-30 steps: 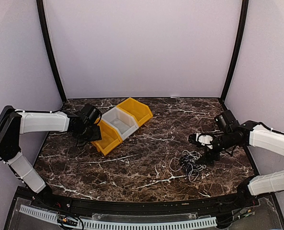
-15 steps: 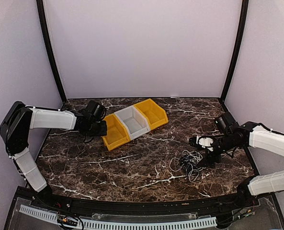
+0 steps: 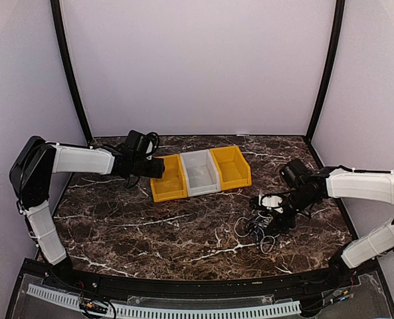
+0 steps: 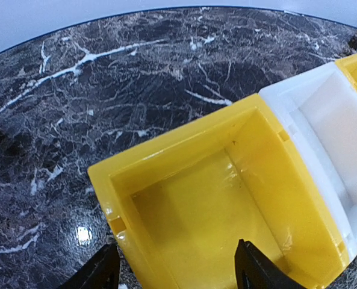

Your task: Untangle the cables

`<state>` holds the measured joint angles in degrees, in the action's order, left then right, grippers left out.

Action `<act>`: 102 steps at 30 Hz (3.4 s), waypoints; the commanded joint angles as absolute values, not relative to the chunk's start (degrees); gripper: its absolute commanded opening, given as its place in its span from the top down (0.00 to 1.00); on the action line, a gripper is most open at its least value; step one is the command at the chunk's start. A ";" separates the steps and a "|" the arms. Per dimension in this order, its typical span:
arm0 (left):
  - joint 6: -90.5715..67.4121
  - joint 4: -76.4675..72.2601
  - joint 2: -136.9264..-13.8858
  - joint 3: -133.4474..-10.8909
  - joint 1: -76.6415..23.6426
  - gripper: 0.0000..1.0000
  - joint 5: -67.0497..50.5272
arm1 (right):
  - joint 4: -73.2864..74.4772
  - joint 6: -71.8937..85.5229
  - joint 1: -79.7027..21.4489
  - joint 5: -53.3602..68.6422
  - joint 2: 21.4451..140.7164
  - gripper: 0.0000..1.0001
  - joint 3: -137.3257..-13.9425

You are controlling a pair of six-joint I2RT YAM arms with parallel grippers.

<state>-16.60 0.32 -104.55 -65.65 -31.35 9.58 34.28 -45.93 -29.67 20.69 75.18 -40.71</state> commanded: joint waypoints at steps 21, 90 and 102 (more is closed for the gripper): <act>-22.89 -10.03 -81.78 -44.99 -47.15 0.39 -11.12 | 30.44 -49.99 -33.36 19.37 75.05 0.59 -41.42; -16.46 23.64 -67.85 -66.14 -47.21 1.00 5.93 | 19.21 -44.91 -24.88 14.77 71.76 0.72 -31.90; -17.15 24.12 -70.67 -69.21 -47.29 1.00 -4.18 | 29.28 -46.49 -32.76 24.43 67.97 0.22 -50.37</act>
<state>-17.10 22.76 -70.30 -69.60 -47.72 -1.50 27.99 -45.84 -27.31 20.82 65.47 -44.07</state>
